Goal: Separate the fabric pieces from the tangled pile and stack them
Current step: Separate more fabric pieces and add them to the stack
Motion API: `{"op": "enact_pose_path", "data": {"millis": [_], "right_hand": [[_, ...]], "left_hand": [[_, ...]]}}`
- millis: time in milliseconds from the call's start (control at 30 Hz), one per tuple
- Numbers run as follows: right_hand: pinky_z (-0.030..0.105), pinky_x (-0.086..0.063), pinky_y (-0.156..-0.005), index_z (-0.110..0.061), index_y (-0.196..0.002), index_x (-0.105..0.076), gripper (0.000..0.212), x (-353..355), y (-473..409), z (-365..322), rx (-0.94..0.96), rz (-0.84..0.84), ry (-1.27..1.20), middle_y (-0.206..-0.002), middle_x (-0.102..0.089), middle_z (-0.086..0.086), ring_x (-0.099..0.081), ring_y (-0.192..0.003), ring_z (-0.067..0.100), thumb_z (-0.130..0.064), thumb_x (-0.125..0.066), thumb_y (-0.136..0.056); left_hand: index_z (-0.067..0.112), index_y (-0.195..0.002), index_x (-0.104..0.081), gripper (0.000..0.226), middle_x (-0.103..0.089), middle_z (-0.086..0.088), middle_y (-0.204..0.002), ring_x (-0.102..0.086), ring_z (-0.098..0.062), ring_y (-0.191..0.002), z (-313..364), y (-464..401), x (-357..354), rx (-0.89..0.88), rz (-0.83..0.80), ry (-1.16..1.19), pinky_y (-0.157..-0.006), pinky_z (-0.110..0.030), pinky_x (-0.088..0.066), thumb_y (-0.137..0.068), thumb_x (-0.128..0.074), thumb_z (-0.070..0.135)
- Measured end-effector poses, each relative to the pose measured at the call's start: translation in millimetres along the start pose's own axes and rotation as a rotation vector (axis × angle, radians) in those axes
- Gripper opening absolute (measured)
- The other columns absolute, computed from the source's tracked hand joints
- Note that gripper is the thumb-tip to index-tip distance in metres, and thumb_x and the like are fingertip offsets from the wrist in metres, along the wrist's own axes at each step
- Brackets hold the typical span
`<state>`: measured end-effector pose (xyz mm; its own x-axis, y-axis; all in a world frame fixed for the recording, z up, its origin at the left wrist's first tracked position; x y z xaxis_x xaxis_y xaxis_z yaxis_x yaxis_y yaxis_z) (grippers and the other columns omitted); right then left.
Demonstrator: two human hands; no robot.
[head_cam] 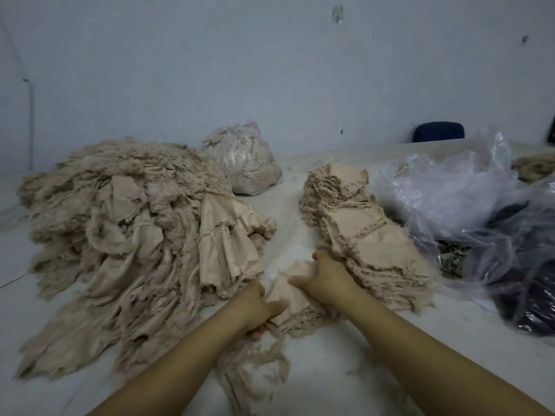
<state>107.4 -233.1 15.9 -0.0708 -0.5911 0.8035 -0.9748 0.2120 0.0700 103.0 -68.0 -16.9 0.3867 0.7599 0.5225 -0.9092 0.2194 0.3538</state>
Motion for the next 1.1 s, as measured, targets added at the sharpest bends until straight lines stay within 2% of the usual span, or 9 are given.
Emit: {"op": "enact_pose_path", "data": {"millis": [133, 300, 400, 500, 633, 733, 867, 1000, 1100], "right_hand": [[0.026, -0.044, -0.086, -0.017, -0.134, -0.041, 0.064, 3, 6, -3, 0.029, 0.029, -0.113, -0.132, -0.054, 0.009, -0.054, -0.116, 0.025, -0.032, -0.073, -0.081], [0.037, -0.045, -0.089, -0.015, -0.137, -0.038, 0.061, 45, 2, -8, 0.06, 0.197, -0.083, -0.128, -0.058, 0.011, -0.055, -0.116, 0.031, -0.033, -0.066, -0.086], [0.037, -0.045, -0.095, -0.01, -0.142, -0.029, 0.069, 33, 4, -4, 0.056, 0.101, 0.042, -0.13, -0.055, 0.014, -0.053, -0.119, 0.032, -0.031, -0.065, -0.087], [0.035, -0.042, -0.099, -0.007, -0.145, -0.024, 0.073, 8, 7, 8, 0.037, -0.019, 0.159, -0.137, -0.049, 0.016, -0.049, -0.125, 0.032, -0.028, -0.065, -0.088], [0.034, -0.042, -0.094, -0.004, -0.142, -0.023, 0.067, 2, 7, 13, 0.03, -0.034, 0.196, -0.133, -0.052, 0.018, -0.05, -0.123, 0.034, -0.03, -0.06, -0.092], [0.033, -0.043, -0.09, -0.006, -0.142, -0.024, 0.066, 1, 9, 13, 0.024, -0.022, 0.157, -0.132, -0.053, 0.017, -0.052, -0.121, 0.033, -0.032, -0.059, -0.092], [0.028, -0.041, -0.085, -0.008, -0.143, -0.027, 0.06, -1, 13, 8, 0.064, -0.027, -0.046, -0.135, -0.053, 0.015, -0.052, -0.12, 0.03, -0.035, -0.052, -0.095], [0.031, -0.042, -0.097, -0.013, -0.139, -0.04, 0.056, 7, 20, 6, 0.01, 0.015, -0.531, -0.136, -0.053, 0.007, -0.053, -0.117, 0.021, -0.046, -0.05, -0.095], [0.038, -0.054, -0.077, -0.021, -0.125, -0.056, 0.051, -5, 26, 3, -0.137, -0.121, -0.96, -0.117, -0.067, 0.005, -0.064, -0.1, 0.025, -0.058, -0.048, -0.091]], "left_hand": [[0.018, -0.103, -0.045, 0.034, -0.053, -0.006, -0.063, -0.043, -0.01, -0.036, 6, -6, 3, 0.001, 0.026, 0.073, -0.036, -0.018, -0.034, -0.083, -0.071, 0.018], [0.011, -0.09, -0.053, 0.02, -0.055, -0.006, -0.062, -0.048, -0.011, -0.04, 31, -14, 16, -0.052, 0.037, 0.482, -0.037, -0.019, -0.04, -0.083, -0.072, 0.013], [0.012, -0.08, -0.05, 0.029, -0.056, -0.007, -0.065, -0.05, -0.018, -0.05, 27, -14, 7, -0.011, 0.052, 0.17, -0.045, -0.022, -0.042, -0.085, -0.068, 0.034], [0.011, -0.088, -0.05, 0.034, -0.056, -0.003, -0.077, -0.054, -0.019, -0.06, 22, -15, 8, -0.016, 0.112, -0.115, -0.053, -0.026, -0.045, -0.088, -0.062, 0.043], [0.019, -0.1, -0.038, 0.034, -0.055, -0.007, -0.099, -0.061, -0.021, -0.085, 19, -10, -13, 0.129, -0.033, 0.343, -0.064, -0.036, -0.058, -0.086, -0.068, 0.027], [0.01, -0.098, -0.05, 0.02, -0.063, -0.014, -0.091, -0.063, -0.027, -0.076, 21, -11, -36, 0.155, -0.08, 0.559, -0.075, -0.046, -0.055, -0.086, -0.066, 0.008], [-0.005, -0.108, -0.055, 0.022, -0.065, -0.026, -0.098, -0.065, -0.038, -0.087, 29, -16, -26, 0.054, 0.133, 0.718, -0.084, -0.05, -0.054, -0.086, -0.059, -0.005], [-0.006, -0.1, -0.055, 0.015, -0.064, -0.025, -0.074, -0.065, -0.032, -0.06, 52, -10, -10, 0.017, 0.124, 0.942, -0.054, -0.037, -0.057, -0.086, -0.053, -0.01], [-0.008, -0.092, -0.06, 0.01, -0.068, -0.022, -0.073, -0.067, -0.03, -0.057, 79, 0, 0, -0.048, 0.039, 1.015, -0.05, -0.035, -0.057, -0.087, -0.051, -0.004]]}}
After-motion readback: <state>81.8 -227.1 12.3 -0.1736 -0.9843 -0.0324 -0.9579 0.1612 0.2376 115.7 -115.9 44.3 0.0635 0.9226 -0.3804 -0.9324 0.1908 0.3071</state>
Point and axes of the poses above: each hand's wrist, its own y-axis away from the middle knuckle, its own x-axis out of the back of the hand, z = x × y, the point moved 8 cm from there along -y, towards the middle knuckle
